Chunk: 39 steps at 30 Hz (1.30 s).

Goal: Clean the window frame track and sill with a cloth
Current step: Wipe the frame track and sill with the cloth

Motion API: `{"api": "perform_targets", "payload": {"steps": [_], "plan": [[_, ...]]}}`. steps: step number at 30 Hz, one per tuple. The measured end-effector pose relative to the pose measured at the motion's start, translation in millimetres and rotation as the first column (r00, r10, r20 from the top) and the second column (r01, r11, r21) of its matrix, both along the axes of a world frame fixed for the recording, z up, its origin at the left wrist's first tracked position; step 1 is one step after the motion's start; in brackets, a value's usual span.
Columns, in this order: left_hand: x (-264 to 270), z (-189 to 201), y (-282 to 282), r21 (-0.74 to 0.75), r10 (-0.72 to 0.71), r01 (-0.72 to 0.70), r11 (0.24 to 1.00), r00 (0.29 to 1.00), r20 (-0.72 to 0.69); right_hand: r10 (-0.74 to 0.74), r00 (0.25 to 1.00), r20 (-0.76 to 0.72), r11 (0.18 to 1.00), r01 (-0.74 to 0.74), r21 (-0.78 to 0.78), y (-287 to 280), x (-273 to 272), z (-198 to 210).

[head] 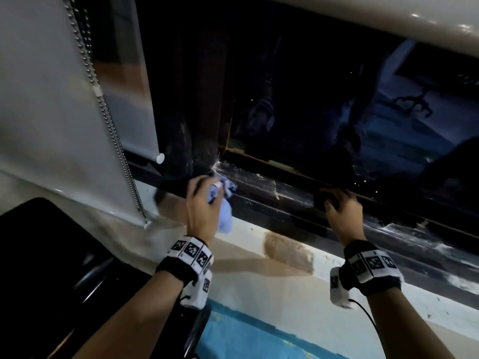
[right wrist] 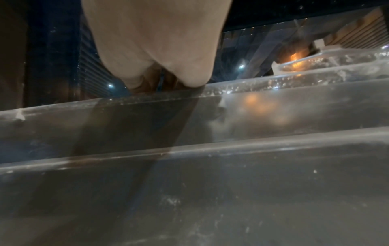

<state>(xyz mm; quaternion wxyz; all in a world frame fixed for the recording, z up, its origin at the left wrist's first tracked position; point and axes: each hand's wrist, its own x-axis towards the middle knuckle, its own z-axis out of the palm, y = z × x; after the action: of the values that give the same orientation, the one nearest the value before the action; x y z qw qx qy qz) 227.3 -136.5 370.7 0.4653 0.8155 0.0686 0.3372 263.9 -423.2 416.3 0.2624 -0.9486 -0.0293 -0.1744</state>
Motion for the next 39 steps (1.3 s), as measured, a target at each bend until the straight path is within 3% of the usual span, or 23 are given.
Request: {"api": "perform_targets", "payload": {"steps": [3, 11, 15, 19, 21, 23, 25, 30, 35, 37, 39], "plan": [[5.2, -15.2, 3.3, -0.037, 0.133, -0.133, 0.99, 0.991, 0.015, 0.002, 1.0, 0.01, 1.0, -0.002, -0.019, -0.7, -1.8, -0.8], [2.2, -36.4, -84.8, 0.057, 0.109, -0.107, 0.993, 0.994, -0.03, 0.127, 0.99, -0.061, 0.991, -0.123, 0.056, -20.3, -5.0, 4.8], [-15.9, -35.7, -137.4, 0.101, -0.076, 0.078, 0.992, 0.997, -0.026, 0.22, 0.973, -0.063, 0.975, -0.22, 0.007, -37.2, -11.6, 7.8], [-22.8, -20.7, -145.7, 0.046, -0.391, 0.397, 0.917, 0.914, -0.107, 0.239, 0.971, -0.019, 0.971, -0.24, -0.004, -62.2, -19.4, 16.5], [-20.6, -12.7, -128.5, -0.058, -0.293, 0.29, 0.955, 0.954, -0.056, 0.254, 0.967, 0.03, 0.967, -0.253, -0.037, -76.3, -23.3, 19.2], [-15.3, -10.2, -108.0, -0.095, -0.019, 0.018, 0.995, 1.0, -0.009, 0.282, 0.957, 0.065, 0.955, -0.274, -0.114, -92.6, -27.5, 17.7], [-8.6, -15.4, -94.2, -0.065, 0.166, -0.166, 0.984, 0.986, 0.009, 0.304, 0.951, 0.058, 0.937, -0.287, -0.198, -106.6, -32.5, 14.4], [-4.4, -34.3, -135.4, 0.05, 0.177, -0.171, 0.984, 0.975, -0.134, 0.219, 0.969, 0.116, 0.908, -0.159, -0.387, -132.9, -50.2, 7.6], [-25.3, -40.0, -223.2, 0.094, 0.07, -0.066, 0.993, 0.997, -0.042, 0.193, 0.978, 0.08, 0.921, -0.152, -0.36, -158.3, -63.3, 1.2], [-39.1, -37.4, -246.2, 0.139, -0.083, 0.085, 0.987, 0.996, -0.026, 0.197, 0.98, 0.043, 0.924, -0.17, -0.342, -163.5, -68.1, -1.1], [-45.7, -31.0, -254.8, 0.132, -0.311, 0.322, 0.938, 0.945, -0.096, 0.209, 0.978, 0.009, 0.93, -0.195, -0.311, -166.5, -72.2, -2.5]]}}
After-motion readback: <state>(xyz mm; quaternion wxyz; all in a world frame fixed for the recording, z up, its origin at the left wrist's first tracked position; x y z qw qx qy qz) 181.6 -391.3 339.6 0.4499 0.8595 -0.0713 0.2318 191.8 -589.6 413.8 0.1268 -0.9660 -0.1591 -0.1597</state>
